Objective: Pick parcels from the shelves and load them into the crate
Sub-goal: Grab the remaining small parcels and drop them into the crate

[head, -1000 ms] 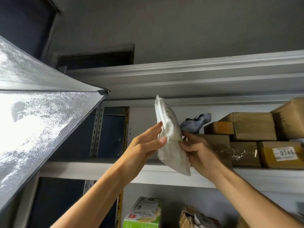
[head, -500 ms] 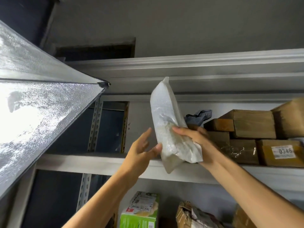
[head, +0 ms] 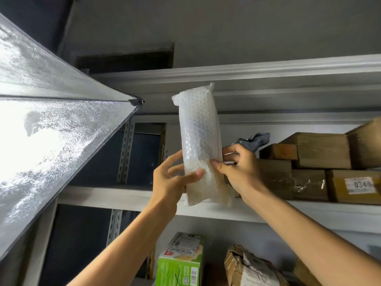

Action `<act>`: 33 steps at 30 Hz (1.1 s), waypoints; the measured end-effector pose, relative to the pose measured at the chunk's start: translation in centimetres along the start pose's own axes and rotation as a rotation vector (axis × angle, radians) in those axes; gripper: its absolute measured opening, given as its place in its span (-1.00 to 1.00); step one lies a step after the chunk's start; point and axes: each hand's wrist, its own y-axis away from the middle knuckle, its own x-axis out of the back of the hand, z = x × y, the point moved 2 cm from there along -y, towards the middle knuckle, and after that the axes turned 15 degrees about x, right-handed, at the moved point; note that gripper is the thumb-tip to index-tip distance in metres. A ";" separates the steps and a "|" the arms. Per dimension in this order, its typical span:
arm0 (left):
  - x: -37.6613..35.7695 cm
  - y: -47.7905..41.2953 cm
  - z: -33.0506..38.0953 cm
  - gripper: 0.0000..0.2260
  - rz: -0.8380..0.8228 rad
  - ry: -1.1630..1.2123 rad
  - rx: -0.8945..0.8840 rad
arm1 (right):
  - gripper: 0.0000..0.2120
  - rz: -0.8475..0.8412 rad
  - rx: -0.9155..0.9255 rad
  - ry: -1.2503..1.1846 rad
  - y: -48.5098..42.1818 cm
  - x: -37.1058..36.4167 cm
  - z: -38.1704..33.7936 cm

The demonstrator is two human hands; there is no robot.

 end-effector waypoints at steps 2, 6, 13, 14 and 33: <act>0.1 0.0 0.4 -0.48 0.012 -0.008 0.009 | -0.76 -0.003 -0.042 -0.025 0.0 0.0 -0.4; 0.8 -0.2 0.5 -0.60 0.018 0.003 0.059 | -0.80 -0.184 -0.111 -0.176 -0.1 0.5 -1.1; 1.0 -1.6 0.2 -0.73 -0.171 0.044 0.256 | -0.64 -0.249 -0.455 -0.568 0.7 -1.1 -1.0; 1.0 -1.7 0.1 -0.72 -0.164 -0.019 0.261 | -0.60 -0.278 -0.459 -0.566 0.8 -1.3 -1.0; 7.8 -5.6 0.5 -0.56 -0.031 -0.555 0.018 | -0.53 -0.313 -0.198 -0.070 -2.5 -9.0 3.1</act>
